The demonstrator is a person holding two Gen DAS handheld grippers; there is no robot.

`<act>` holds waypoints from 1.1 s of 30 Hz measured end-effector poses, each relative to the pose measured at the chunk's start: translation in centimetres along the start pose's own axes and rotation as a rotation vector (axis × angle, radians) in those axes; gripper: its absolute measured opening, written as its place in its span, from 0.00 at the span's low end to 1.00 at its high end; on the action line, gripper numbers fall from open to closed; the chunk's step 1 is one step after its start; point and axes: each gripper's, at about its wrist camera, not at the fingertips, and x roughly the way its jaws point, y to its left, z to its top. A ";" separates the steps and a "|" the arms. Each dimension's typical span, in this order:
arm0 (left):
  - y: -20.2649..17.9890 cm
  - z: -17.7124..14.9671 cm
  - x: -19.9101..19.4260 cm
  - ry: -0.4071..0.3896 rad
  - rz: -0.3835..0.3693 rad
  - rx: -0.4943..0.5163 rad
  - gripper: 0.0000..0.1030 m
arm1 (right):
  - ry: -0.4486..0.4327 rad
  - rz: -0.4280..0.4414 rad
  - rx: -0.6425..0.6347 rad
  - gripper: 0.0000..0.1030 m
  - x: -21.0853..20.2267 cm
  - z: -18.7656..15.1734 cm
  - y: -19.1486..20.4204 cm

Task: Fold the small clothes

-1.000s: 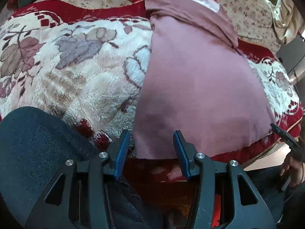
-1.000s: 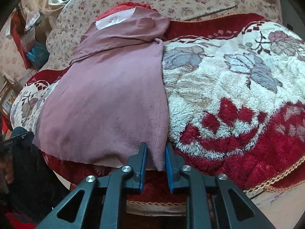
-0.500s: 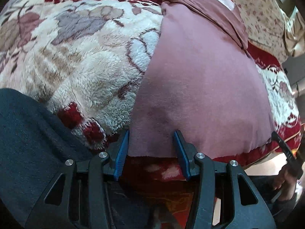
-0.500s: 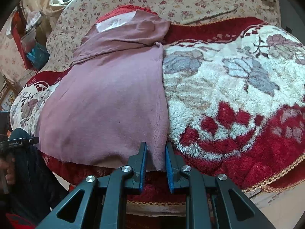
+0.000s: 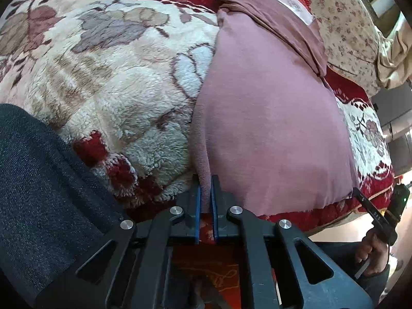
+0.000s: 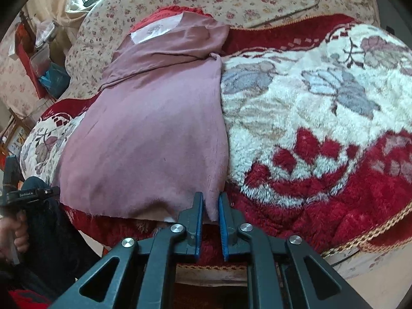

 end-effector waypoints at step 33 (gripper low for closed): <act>-5.7 21.4 -7.6 -0.390 -0.185 -0.039 0.04 | -0.392 0.159 0.125 0.03 -4.4 19.4 -0.2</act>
